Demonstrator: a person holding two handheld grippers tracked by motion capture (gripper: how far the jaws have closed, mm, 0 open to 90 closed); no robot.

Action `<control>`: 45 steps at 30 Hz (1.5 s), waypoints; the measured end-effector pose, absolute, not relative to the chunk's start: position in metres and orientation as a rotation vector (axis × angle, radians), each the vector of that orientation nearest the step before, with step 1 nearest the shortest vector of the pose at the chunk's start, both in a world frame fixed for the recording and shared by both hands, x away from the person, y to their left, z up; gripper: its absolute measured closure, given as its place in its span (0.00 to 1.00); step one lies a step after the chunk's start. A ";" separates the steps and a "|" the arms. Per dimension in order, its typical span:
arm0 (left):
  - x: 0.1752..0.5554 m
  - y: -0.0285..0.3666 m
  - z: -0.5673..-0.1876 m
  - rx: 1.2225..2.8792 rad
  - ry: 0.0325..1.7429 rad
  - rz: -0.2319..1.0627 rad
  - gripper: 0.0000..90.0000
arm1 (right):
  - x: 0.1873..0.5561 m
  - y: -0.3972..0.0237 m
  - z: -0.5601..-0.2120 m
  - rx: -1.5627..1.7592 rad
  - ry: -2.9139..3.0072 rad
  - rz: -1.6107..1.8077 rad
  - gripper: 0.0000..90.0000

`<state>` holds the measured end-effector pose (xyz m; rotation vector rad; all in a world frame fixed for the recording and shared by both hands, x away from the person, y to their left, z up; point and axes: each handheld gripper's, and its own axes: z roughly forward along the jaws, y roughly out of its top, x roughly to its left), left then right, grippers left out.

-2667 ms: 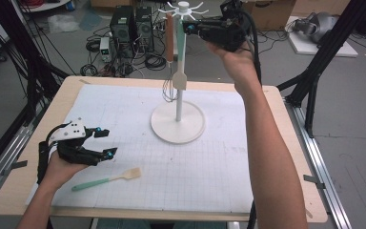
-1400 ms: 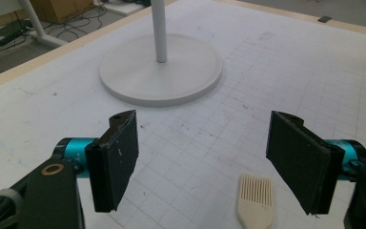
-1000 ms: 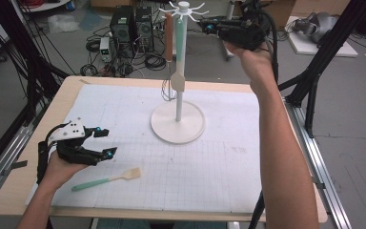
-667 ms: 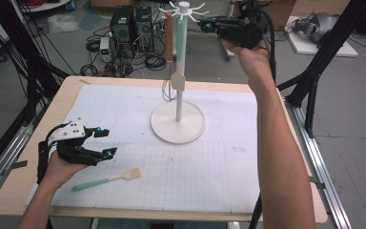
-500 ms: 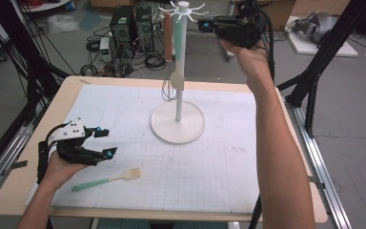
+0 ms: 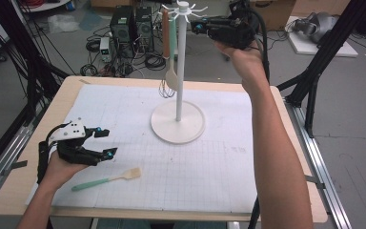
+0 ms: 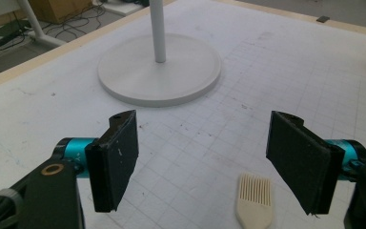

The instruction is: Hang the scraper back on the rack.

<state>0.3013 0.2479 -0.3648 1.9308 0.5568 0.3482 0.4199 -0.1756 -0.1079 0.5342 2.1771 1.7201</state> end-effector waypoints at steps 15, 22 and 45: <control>0.301 0.248 -0.364 1.929 0.556 0.349 0.30 | 0.419 -0.159 -0.106 0.516 2.199 1.702 0.99; 0.301 0.249 -0.363 1.927 0.557 0.350 0.30 | 0.418 -0.156 -0.105 0.509 2.210 1.685 0.99; 0.301 0.247 -0.364 1.934 0.555 0.350 0.30 | 0.395 -0.165 -0.127 0.510 2.225 1.684 0.68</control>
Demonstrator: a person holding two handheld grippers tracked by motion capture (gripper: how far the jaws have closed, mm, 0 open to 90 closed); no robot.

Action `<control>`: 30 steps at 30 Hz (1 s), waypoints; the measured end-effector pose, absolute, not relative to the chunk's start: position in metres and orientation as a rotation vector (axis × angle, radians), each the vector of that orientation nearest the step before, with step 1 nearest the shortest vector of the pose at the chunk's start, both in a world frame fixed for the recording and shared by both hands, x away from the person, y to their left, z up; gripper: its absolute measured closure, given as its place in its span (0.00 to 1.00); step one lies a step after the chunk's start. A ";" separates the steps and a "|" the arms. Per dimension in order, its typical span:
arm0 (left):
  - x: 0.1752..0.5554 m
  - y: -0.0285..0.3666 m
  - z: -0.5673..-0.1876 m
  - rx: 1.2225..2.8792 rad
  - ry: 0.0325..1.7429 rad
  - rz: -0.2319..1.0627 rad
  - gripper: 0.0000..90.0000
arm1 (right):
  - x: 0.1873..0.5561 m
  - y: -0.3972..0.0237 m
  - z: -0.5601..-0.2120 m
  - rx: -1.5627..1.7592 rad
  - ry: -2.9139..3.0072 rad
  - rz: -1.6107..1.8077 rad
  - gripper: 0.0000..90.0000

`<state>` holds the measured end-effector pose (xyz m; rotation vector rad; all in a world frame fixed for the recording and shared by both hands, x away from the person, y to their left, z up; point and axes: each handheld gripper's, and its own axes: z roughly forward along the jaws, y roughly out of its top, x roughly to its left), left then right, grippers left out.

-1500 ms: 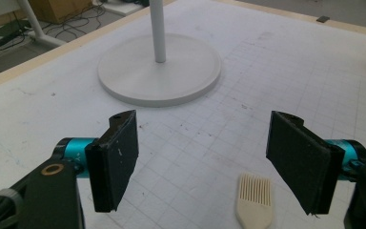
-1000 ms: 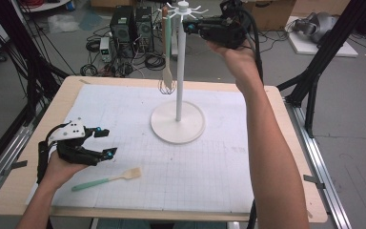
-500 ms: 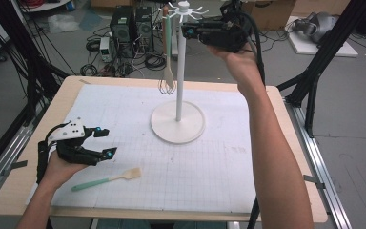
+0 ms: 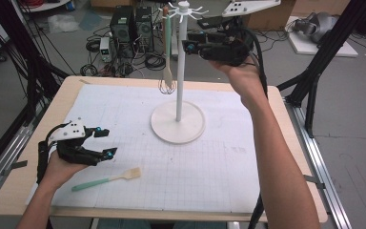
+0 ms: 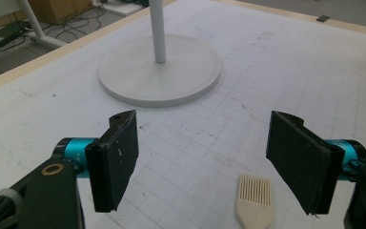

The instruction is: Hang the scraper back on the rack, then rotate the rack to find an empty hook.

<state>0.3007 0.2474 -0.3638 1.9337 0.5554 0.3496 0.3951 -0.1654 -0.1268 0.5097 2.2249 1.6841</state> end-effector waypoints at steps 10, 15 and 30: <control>0.301 0.248 -0.363 1.931 0.554 0.352 0.30 | 0.396 -0.167 -0.128 0.521 2.220 1.679 0.66; 0.301 0.248 -0.363 1.931 0.556 0.351 0.30 | 0.396 -0.167 -0.128 0.522 2.224 1.672 0.66; 0.301 0.248 -0.362 1.930 0.550 0.353 0.30 | 0.393 -0.164 -0.132 0.511 2.250 1.656 0.65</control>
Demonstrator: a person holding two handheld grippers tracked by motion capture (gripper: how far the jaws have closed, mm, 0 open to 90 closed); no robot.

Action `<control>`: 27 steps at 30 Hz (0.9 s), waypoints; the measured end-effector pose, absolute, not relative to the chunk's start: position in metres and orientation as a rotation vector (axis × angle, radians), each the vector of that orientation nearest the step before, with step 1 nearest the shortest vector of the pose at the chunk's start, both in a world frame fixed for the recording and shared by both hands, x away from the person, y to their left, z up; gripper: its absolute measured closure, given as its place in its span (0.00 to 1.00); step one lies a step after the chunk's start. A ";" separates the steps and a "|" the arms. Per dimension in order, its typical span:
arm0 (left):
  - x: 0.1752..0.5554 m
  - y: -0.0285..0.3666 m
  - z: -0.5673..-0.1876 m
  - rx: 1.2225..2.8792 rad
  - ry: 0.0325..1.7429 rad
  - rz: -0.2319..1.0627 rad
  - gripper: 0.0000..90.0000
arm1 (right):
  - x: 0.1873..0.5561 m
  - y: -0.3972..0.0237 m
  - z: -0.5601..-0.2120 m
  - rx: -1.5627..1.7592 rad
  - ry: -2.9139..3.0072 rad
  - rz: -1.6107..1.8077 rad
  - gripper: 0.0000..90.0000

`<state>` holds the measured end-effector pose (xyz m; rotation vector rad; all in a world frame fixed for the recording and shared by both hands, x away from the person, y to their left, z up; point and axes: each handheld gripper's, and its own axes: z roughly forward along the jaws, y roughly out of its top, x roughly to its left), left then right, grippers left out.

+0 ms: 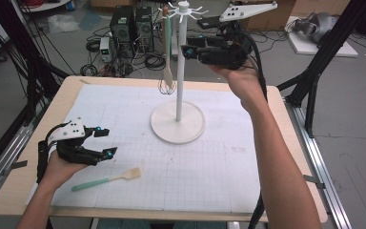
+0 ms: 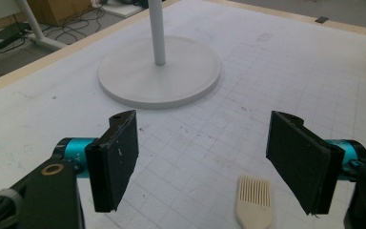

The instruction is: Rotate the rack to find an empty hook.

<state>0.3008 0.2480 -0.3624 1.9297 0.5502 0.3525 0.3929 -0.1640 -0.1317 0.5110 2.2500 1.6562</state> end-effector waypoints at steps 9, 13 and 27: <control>0.301 0.248 -0.363 1.932 0.554 0.352 0.30 | 0.395 -0.171 -0.145 0.541 2.254 1.662 0.64; 0.300 0.248 -0.363 1.930 0.554 0.355 0.30 | 0.393 -0.171 -0.149 0.551 2.264 1.659 0.61; 0.301 0.250 -0.363 1.936 0.560 0.356 0.30 | 0.387 -0.181 -0.177 0.604 2.264 1.673 0.52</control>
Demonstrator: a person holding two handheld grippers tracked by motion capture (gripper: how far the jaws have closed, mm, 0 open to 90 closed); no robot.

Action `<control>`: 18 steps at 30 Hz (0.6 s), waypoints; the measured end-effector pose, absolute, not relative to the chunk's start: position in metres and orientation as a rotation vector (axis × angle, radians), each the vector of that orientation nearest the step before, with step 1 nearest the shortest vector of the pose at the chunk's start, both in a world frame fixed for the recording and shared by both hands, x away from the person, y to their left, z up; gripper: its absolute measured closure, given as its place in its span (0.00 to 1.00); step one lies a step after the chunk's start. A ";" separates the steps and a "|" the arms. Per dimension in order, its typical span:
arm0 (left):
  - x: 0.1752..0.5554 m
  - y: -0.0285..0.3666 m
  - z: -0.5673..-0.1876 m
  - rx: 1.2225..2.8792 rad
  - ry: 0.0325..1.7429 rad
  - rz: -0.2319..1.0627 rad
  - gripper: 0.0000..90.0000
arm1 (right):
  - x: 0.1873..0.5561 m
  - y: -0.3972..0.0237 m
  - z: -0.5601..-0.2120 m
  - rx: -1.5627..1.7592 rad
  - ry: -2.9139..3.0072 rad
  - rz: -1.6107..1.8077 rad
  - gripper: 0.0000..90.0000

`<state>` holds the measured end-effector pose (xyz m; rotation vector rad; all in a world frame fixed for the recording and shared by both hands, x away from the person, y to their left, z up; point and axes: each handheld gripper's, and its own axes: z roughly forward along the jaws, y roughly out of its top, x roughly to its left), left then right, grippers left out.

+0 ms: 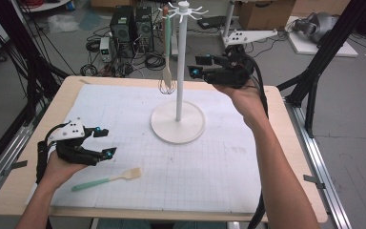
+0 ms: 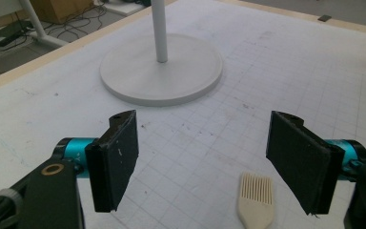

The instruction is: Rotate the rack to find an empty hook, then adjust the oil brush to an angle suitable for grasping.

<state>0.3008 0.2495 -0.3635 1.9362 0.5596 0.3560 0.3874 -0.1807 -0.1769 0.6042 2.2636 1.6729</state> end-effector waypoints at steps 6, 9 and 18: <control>0.301 0.249 -0.363 1.937 0.559 0.356 0.30 | 0.383 -0.186 -0.194 0.629 2.271 1.671 0.49; 0.301 0.249 -0.364 1.938 0.559 0.356 0.30 | 0.381 -0.188 -0.202 0.646 2.277 1.656 0.47; 0.301 0.247 -0.365 1.944 0.556 0.353 0.30 | 0.374 -0.196 -0.234 0.700 2.290 1.643 0.44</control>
